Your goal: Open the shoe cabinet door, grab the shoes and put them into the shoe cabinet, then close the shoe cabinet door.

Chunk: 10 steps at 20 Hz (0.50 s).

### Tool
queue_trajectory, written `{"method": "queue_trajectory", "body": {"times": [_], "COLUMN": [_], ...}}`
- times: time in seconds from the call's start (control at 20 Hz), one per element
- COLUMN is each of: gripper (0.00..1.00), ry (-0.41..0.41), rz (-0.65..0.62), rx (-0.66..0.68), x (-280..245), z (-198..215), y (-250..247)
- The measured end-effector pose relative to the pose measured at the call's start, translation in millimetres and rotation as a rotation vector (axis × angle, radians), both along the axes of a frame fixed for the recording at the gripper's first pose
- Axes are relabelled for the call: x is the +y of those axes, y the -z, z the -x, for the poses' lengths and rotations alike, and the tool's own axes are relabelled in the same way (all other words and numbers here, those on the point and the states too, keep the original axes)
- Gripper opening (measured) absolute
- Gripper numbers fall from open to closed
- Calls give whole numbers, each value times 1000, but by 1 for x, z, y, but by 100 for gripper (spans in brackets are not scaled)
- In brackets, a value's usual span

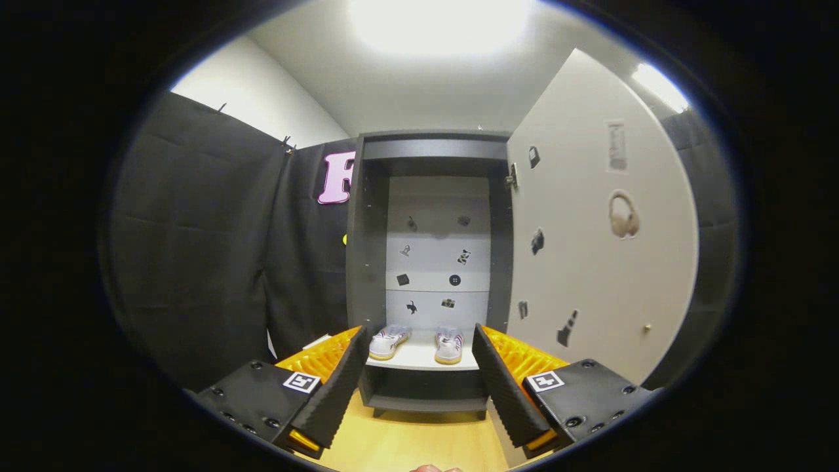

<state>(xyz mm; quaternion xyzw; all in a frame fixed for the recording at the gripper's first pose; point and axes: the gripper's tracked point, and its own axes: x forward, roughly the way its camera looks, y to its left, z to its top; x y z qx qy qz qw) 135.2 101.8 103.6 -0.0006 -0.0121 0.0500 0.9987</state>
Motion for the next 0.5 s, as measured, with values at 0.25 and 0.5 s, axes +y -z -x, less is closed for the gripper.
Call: {"method": "queue_trajectory", "body": {"times": [0.25, 0.5], "gripper": [98, 98], "ry": [39, -2], "rz": [32, 22], "rx": [15, 44], "x": [-59, -109], "z": [59, 81], "y": [10, 32]}}
